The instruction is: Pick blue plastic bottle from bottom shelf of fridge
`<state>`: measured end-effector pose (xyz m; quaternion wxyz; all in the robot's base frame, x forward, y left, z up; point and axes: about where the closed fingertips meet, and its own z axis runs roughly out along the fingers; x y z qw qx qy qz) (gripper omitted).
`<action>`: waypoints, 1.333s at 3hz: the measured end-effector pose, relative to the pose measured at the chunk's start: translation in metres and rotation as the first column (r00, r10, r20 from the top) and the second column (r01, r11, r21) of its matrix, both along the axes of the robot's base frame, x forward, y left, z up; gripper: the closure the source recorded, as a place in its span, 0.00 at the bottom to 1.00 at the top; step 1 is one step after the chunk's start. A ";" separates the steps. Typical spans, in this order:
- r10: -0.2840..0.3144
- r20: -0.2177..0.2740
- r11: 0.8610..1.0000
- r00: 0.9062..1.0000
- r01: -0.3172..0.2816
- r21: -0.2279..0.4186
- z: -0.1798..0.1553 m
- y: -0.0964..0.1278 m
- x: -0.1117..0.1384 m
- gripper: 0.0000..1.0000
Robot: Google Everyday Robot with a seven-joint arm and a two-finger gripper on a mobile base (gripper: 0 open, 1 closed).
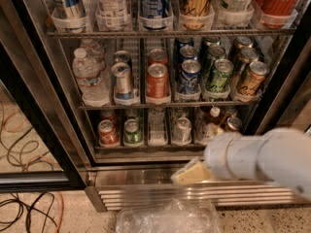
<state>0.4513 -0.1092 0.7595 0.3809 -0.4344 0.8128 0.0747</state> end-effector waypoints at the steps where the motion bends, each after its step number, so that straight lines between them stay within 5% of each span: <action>1: -0.055 -0.061 0.996 0.997 0.059 0.059 -0.068 0.022 -0.020 0.00; 2: -0.169 -0.128 0.975 0.977 0.185 0.123 -0.119 0.026 -0.028 0.00; 3: -0.220 -0.076 0.965 0.973 0.228 0.131 -0.114 0.019 -0.016 0.00; 4: -0.220 -0.075 0.965 0.973 0.228 0.131 -0.114 0.019 -0.015 0.00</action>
Offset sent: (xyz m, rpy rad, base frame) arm 0.0448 -0.0137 -0.1432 0.2551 -0.1573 -0.5855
